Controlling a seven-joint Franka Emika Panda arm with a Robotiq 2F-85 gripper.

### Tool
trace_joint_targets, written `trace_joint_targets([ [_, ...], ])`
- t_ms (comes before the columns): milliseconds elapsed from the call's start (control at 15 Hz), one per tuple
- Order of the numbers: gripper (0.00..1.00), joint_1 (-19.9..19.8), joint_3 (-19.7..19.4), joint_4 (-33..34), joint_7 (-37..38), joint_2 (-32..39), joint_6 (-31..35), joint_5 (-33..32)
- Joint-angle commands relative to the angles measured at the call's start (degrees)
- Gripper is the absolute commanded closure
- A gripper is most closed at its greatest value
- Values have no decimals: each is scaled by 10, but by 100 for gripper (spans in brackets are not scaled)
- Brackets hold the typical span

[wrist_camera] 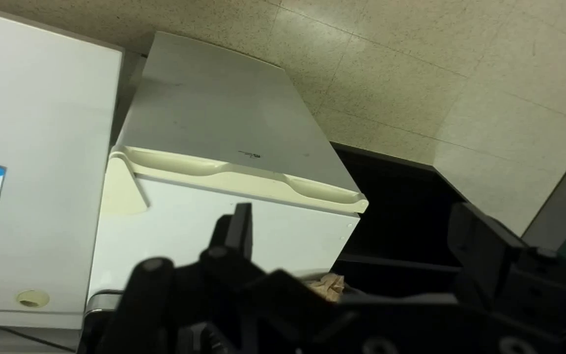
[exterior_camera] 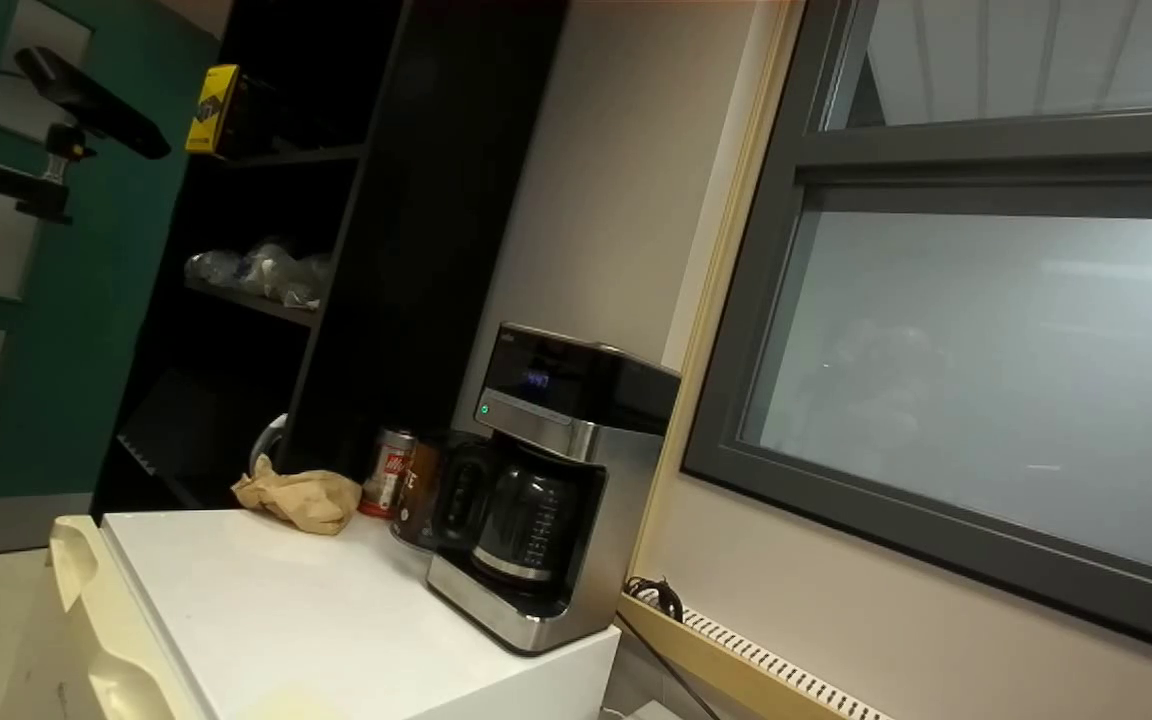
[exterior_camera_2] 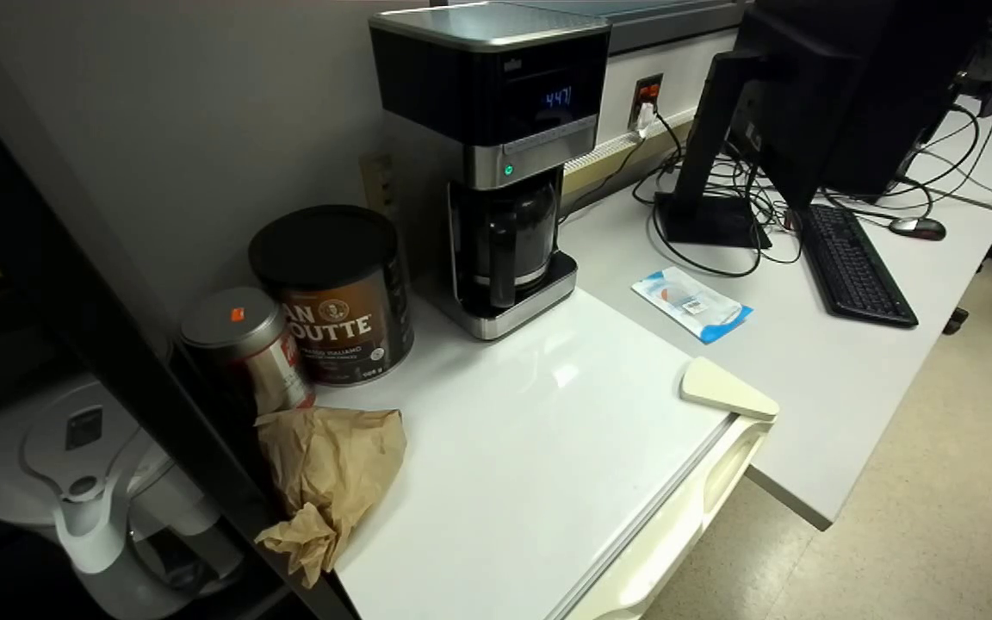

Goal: Press a button on the coffee maker

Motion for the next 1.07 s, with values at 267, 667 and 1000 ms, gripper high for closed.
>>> trace_joint_targets([
  [267, 0, -50, 33, 38, -1, 131, 126, -113],
  [667, 46, -107, 56, 83, 24, 244, 240, -227],
  [1000, 85, -173, 83, 131, 82, 331, 337, -350],
])
